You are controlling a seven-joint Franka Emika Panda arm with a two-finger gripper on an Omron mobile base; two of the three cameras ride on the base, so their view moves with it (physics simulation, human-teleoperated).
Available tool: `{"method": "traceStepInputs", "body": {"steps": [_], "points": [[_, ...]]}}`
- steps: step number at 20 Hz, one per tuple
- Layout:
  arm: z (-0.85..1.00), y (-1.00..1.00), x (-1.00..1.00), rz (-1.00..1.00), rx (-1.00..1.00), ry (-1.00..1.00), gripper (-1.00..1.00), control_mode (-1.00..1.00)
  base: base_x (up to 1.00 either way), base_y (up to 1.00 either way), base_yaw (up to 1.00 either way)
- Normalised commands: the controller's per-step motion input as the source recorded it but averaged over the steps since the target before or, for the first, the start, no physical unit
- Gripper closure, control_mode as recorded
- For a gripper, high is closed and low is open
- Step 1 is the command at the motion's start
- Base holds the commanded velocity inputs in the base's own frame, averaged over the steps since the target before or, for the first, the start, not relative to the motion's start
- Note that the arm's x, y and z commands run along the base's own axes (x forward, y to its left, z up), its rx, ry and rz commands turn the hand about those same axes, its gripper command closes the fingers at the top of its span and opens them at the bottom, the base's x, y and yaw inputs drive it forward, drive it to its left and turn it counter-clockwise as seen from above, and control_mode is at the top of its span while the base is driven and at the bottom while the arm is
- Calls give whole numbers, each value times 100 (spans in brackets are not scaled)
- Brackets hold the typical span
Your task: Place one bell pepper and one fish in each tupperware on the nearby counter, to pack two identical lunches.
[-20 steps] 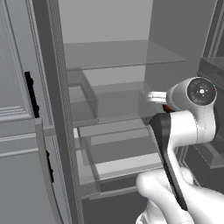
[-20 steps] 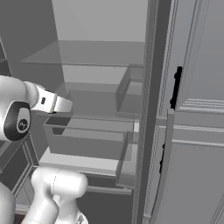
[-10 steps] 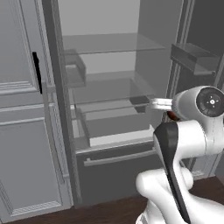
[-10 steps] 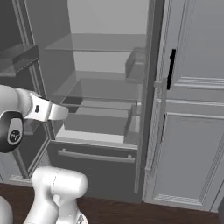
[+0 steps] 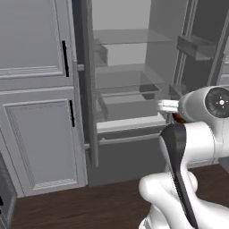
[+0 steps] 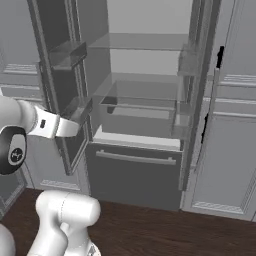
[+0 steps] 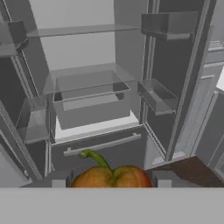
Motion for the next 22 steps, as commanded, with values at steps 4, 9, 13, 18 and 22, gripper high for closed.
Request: {"method": "traceStepInputs", "body": {"steps": [4, 9, 13, 18, 22], "points": [[0, 0, 0, 0, 0, 0, 100, 100, -10, 98, 5], [0, 0, 0, 0, 0, 0, 100, 100, 1, 100, 7], [0, 0, 0, 0, 0, 0, 100, 100, 21, 83, 8], [0, 0, 0, 0, 0, 0, 100, 100, 51, 21, 17], [0, 0, 0, 0, 0, 0, 100, 100, 79, 0, 30]]}}
